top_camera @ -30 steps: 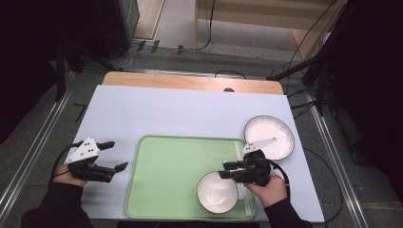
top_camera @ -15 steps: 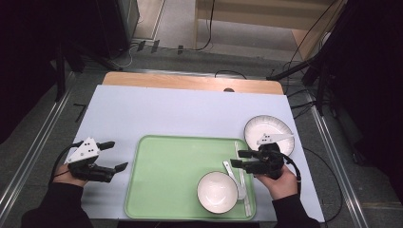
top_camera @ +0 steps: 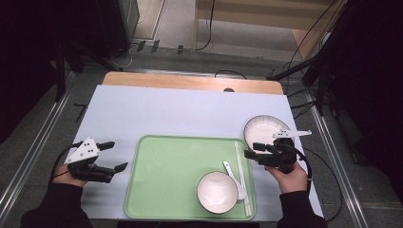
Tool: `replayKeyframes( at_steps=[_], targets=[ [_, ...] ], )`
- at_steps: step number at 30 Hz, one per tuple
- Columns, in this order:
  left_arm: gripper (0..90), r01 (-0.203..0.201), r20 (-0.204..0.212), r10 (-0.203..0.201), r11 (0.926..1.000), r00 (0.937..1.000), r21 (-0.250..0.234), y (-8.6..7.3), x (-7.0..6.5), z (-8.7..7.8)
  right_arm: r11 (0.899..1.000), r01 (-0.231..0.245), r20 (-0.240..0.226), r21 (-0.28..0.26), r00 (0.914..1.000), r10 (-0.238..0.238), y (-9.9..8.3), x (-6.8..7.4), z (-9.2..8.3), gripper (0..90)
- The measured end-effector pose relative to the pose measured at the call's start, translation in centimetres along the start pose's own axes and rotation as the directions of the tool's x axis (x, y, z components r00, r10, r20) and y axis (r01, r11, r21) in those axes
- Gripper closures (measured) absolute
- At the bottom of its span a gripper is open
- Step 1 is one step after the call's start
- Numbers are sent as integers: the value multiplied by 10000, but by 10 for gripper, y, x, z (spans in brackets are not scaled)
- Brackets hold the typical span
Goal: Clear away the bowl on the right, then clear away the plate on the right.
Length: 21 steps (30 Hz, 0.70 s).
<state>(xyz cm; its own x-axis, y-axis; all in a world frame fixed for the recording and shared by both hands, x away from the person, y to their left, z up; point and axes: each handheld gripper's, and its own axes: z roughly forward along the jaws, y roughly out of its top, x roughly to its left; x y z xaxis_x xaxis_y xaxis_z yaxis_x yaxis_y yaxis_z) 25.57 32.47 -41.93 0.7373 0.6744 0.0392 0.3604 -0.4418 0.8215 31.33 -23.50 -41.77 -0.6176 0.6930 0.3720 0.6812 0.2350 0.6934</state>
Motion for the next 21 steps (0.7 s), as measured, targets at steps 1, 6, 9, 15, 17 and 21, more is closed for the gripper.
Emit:
replayKeyframes(
  at_steps=[1, 6, 9, 15, 17, 21],
  targets=[
    [134, -13, -8, 13, 10000, 10000, 12, 0, 0, 0, 10000, -23, 44, -60, 10000, 23, 0, -1, -1, 404],
    [134, 53, -79, -53, 10000, 10000, -9, -2, 0, -2, 9993, -243, 171, -276, 9995, 247, 0, -8, -4, 404],
    [134, 65, -103, -65, 10000, 9999, 32, -3, 0, -4, 9994, -261, 271, -237, 9993, 267, 0, -12, -4, 403],
    [134, 88, -133, -88, 10000, 9999, 18, -4, -1, -5, 9988, -337, 688, -343, 9970, 360, 0, -24, -7, 393],
    [134, 92, -144, -91, 9999, 9999, 50, -4, -1, -5, 9976, -496, 855, -483, 9949, 536, -1, -28, -10, 394],
    [134, 91, -141, -90, 9999, 9999, 66, -4, 0, -5, 9958, -662, 1046, -631, 9919, 725, 0, -35, -16, 391]
  ],
)
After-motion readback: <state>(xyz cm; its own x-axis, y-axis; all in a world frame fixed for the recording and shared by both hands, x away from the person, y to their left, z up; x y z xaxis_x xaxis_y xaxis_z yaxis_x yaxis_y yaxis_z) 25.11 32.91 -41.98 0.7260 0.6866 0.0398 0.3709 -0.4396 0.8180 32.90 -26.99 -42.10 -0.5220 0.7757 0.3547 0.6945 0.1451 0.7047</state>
